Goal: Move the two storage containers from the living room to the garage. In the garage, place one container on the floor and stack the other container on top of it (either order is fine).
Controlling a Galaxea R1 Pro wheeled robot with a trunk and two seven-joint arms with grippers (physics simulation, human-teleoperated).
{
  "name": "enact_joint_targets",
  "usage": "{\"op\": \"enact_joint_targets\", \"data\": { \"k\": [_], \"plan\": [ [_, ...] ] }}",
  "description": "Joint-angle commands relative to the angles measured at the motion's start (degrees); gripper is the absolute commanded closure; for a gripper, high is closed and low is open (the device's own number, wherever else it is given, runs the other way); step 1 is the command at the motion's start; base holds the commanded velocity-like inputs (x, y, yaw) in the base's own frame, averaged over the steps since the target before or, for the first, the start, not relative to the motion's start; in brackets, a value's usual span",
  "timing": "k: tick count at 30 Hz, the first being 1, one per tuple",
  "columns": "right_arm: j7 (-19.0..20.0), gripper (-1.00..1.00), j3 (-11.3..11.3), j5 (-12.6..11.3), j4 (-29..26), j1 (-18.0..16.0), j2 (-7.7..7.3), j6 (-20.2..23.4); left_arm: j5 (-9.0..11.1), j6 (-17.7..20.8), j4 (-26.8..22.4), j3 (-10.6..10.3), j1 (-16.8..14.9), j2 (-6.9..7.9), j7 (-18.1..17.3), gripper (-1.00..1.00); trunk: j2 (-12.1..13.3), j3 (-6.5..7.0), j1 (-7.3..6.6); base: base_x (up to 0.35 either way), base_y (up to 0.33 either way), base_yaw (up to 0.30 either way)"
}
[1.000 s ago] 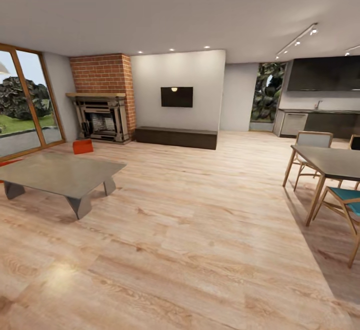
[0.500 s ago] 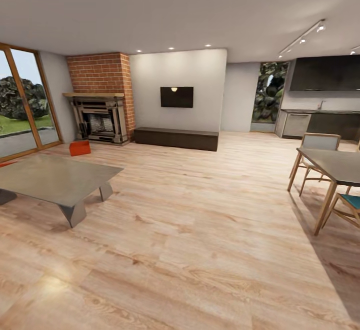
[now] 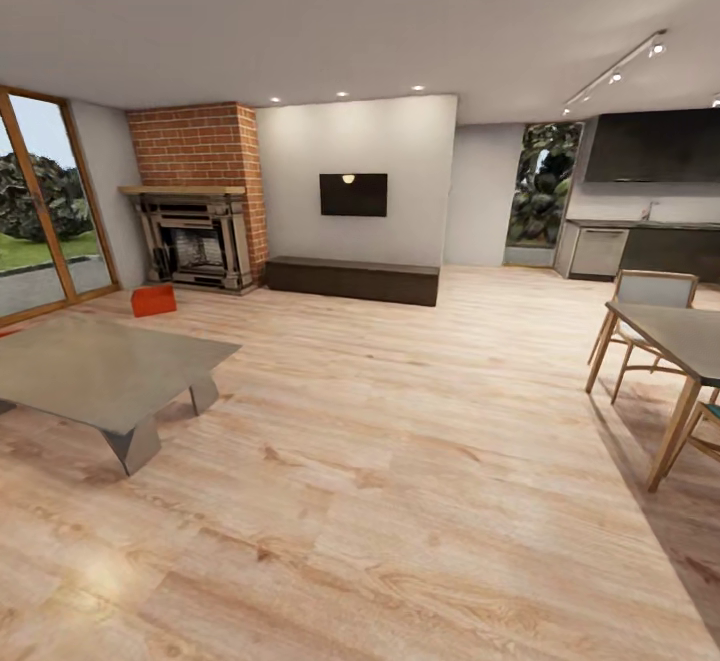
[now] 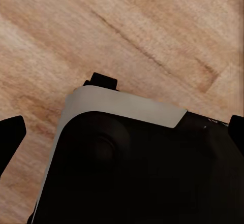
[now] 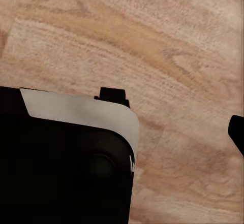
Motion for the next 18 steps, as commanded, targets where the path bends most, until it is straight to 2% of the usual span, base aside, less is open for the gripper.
{"op": "enact_joint_targets", "data": {
  "k": [1,18],
  "plan": [
    [-0.03,-1.00,0.49,-0.59,0.18,-0.07,0.02,-0.35,0.22,-0.04,-0.07,-0.02,0.01,0.00,0.05,-1.00,-0.02,-0.05,0.03,0.323,0.000,0.000],
    [-0.03,-1.00,0.49,-0.59,0.18,-0.07,0.01,-0.35,0.31,0.05,-0.13,-0.02,0.01,0.07,0.05,-1.00,-0.02,-0.05,0.03,0.323,0.000,0.000]
  ]
}}
